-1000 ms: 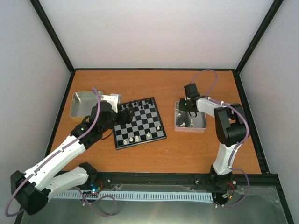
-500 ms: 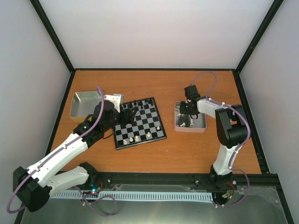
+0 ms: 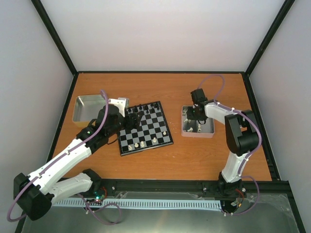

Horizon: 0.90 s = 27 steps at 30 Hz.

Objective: Set up the chess pieces on the board
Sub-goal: Pick up the chess piece from the storage box.

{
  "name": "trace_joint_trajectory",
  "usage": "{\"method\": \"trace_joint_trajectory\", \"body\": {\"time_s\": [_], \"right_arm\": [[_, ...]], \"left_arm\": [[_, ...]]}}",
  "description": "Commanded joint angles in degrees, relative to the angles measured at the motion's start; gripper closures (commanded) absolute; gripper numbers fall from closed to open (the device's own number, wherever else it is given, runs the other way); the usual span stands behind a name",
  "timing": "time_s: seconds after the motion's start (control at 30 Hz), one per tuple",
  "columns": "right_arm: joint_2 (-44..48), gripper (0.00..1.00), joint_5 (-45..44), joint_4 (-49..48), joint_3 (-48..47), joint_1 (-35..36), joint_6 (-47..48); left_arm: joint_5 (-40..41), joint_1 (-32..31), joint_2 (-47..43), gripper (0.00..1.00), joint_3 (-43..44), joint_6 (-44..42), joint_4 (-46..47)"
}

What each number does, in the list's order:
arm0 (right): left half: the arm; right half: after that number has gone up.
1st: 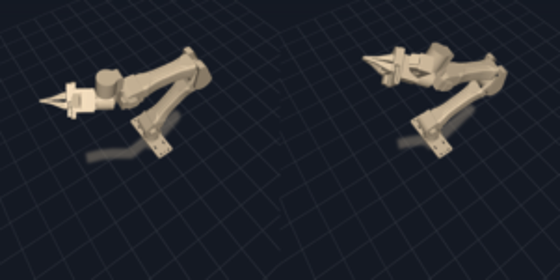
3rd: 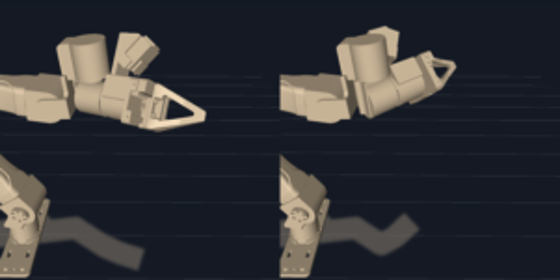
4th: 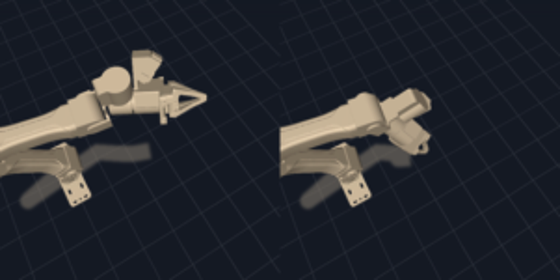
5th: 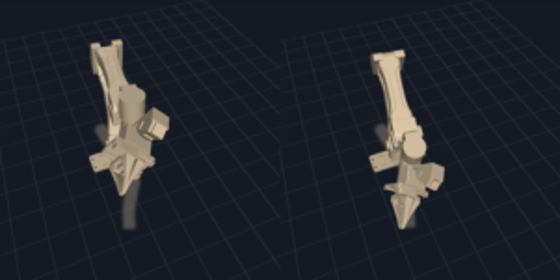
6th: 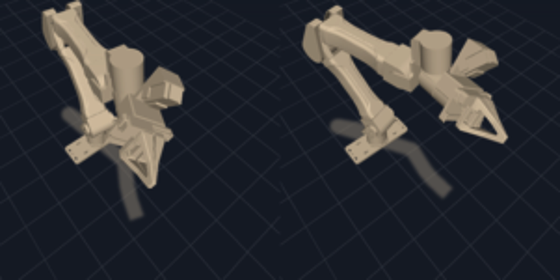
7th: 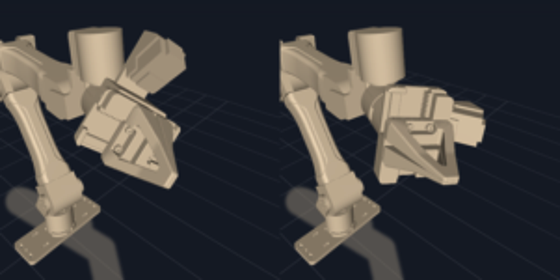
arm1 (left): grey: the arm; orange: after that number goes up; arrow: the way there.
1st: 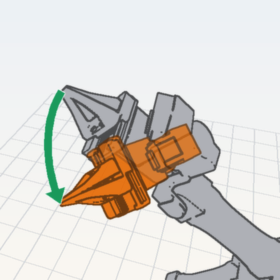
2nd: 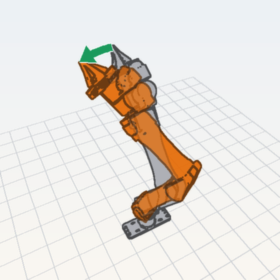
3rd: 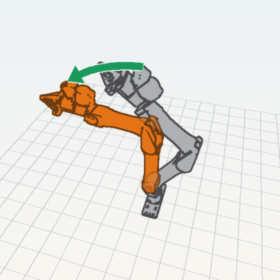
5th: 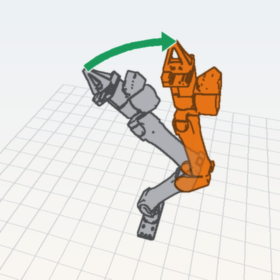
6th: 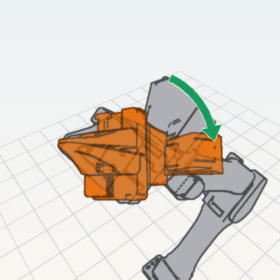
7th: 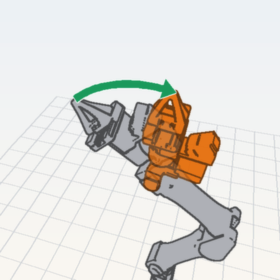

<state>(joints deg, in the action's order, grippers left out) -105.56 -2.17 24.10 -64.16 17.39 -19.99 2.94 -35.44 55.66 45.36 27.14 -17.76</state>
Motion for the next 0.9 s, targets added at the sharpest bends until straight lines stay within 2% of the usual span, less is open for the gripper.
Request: {"method": "trace_joint_trajectory", "body": {"time_s": [0.0, 0.1, 0.27, 0.43, 0.87], "right_arm": [[3.54, 0.6, 1.05, 2.85, -3.25, 0.19, 4.0], [3.01, 0.61, 4.41, 4.97, -3.92, 0.27, 6.54], [2.52, 0.61, 4.92, 7.23, -2.95, 0.32, 9.29], [2.2, 0.68, 4.29, 8.68, -2.69, 0.37, 10.4], [-1.15, 0.64, 5.04, 9.72, -4.32, 0.72, 11.63]], "left_arm": [[-0.28, 0.2, -0.47, 0.15, 0.16, 0.28, 1.48], [-0.46, 0.2, -0.19, 0.15, 0.17, 0.34, 1.53], [-0.46, 0.2, -0.33, 0.15, 0.06, 0.33, 1.49], [-0.51, 0.2, -0.31, 0.15, -0.07, 0.42, 1.56], [-0.36, 0.2, -0.19, 0.15, -0.39, 0.37, 1.7]]}}
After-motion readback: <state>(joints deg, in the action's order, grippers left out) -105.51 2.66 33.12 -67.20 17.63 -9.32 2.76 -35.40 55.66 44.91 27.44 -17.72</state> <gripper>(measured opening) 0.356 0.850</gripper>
